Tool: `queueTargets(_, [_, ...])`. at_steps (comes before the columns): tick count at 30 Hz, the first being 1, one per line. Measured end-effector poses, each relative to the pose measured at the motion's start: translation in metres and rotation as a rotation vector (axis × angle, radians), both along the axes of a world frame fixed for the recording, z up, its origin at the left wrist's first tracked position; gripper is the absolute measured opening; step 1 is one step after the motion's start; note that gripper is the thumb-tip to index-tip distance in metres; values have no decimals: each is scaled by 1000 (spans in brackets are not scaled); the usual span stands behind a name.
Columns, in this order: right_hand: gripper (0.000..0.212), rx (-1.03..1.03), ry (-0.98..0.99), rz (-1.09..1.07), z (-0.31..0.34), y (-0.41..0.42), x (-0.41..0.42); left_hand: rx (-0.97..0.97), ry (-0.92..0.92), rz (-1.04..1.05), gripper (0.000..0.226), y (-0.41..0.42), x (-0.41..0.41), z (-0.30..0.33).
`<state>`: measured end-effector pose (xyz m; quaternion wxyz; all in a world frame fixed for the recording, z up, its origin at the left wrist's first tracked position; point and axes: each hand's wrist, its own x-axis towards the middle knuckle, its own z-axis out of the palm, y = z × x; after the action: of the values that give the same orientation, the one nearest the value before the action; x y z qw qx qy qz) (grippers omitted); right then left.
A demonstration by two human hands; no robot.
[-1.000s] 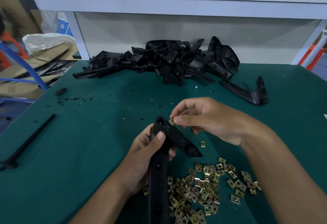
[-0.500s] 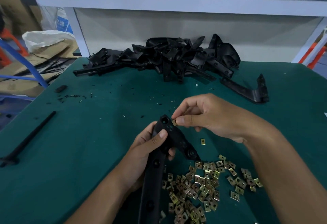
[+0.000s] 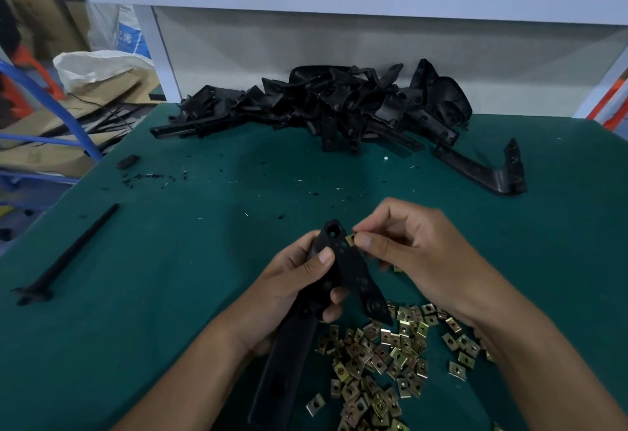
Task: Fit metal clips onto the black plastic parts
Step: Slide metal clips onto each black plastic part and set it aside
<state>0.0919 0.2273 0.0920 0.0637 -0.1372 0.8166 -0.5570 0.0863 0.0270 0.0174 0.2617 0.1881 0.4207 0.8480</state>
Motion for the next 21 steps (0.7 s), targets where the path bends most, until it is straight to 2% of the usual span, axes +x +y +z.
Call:
queueTargets(9, [17, -42, 21, -73, -3, -2, 9, -19, -34, -13, 34, 0, 3, 1])
queueTargets(15, [16, -263, -285, -49, -3, 1, 11, -23, -7, -74, 37, -2, 5, 3])
queueTargets(18, [19, -385, -451, 45, -1, 5, 11, 9, -7, -155, 38, -3, 6, 5])
queueTargets(21, [15, -403, -493, 80, 0, 8, 13, 10, -10, -202, 29, -5, 7, 6])
